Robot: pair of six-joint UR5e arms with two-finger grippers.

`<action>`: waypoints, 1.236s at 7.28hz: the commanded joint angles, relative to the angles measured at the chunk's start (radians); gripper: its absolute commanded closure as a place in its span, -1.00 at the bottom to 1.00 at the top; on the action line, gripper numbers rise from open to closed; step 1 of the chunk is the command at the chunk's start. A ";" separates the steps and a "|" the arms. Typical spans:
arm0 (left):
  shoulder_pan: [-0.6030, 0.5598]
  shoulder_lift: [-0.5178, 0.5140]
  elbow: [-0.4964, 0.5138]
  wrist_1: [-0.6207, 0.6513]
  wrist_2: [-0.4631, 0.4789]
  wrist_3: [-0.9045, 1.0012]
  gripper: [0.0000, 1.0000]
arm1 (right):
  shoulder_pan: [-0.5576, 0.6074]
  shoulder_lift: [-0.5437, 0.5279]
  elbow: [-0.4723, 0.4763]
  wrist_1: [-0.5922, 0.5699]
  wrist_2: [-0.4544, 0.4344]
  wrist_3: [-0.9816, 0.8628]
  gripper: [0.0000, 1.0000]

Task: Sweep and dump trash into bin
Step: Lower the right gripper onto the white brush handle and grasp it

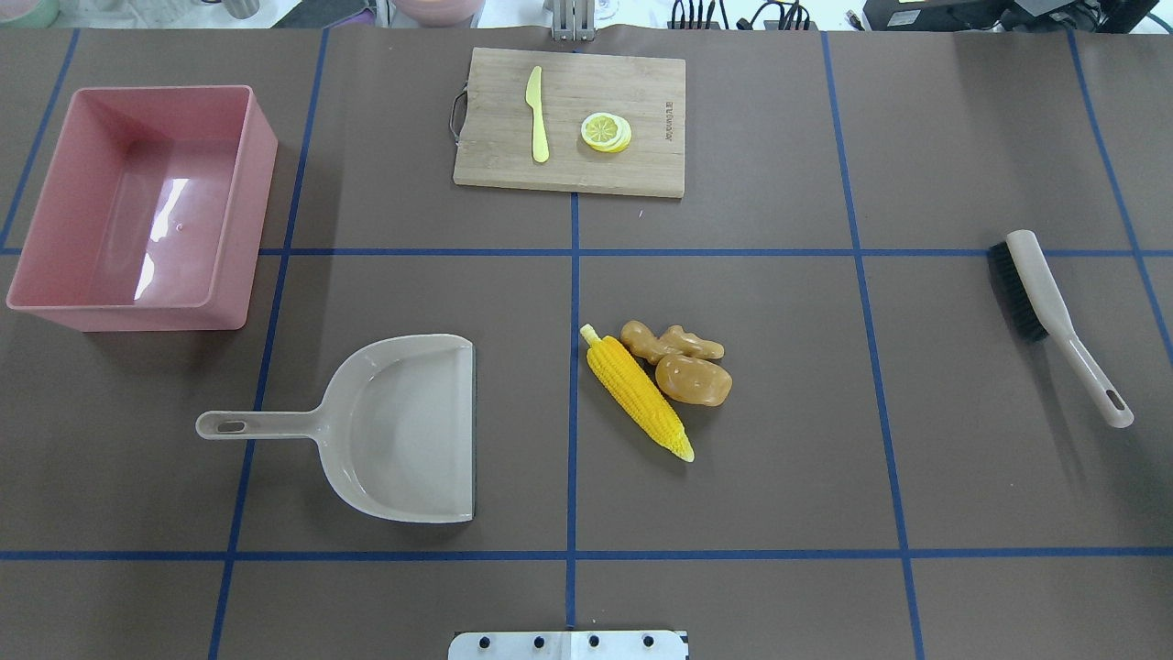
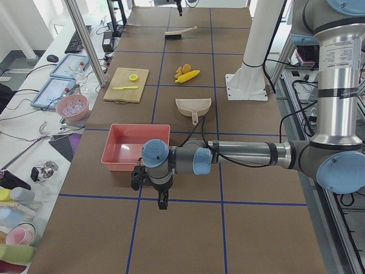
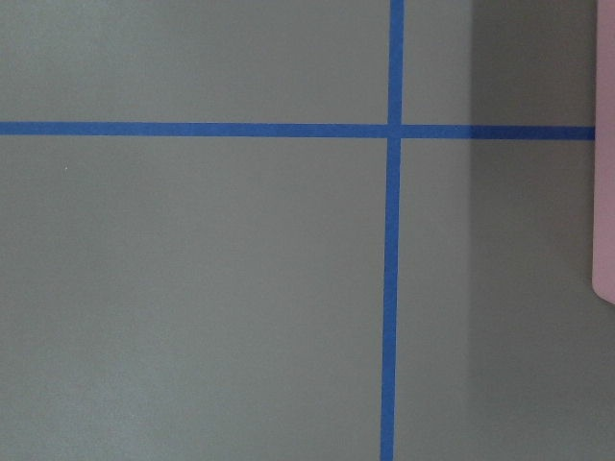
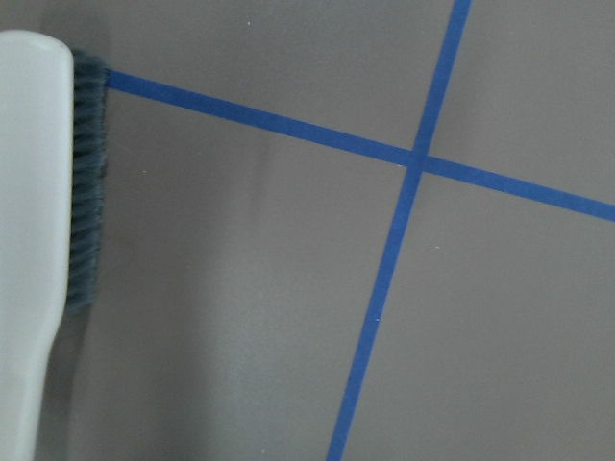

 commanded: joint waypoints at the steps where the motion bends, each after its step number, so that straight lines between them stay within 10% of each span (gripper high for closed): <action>1: 0.000 0.000 -0.002 -0.001 0.000 0.000 -0.99 | -0.105 -0.009 0.054 0.001 0.006 0.180 -0.99; 4: 0.002 -0.020 -0.037 0.001 0.114 -0.006 -0.99 | -0.114 -0.043 0.084 0.001 0.170 0.231 -0.98; 9: 0.003 -0.092 -0.146 0.044 0.058 -0.008 -0.99 | -0.217 -0.049 0.109 0.001 0.131 0.326 -0.95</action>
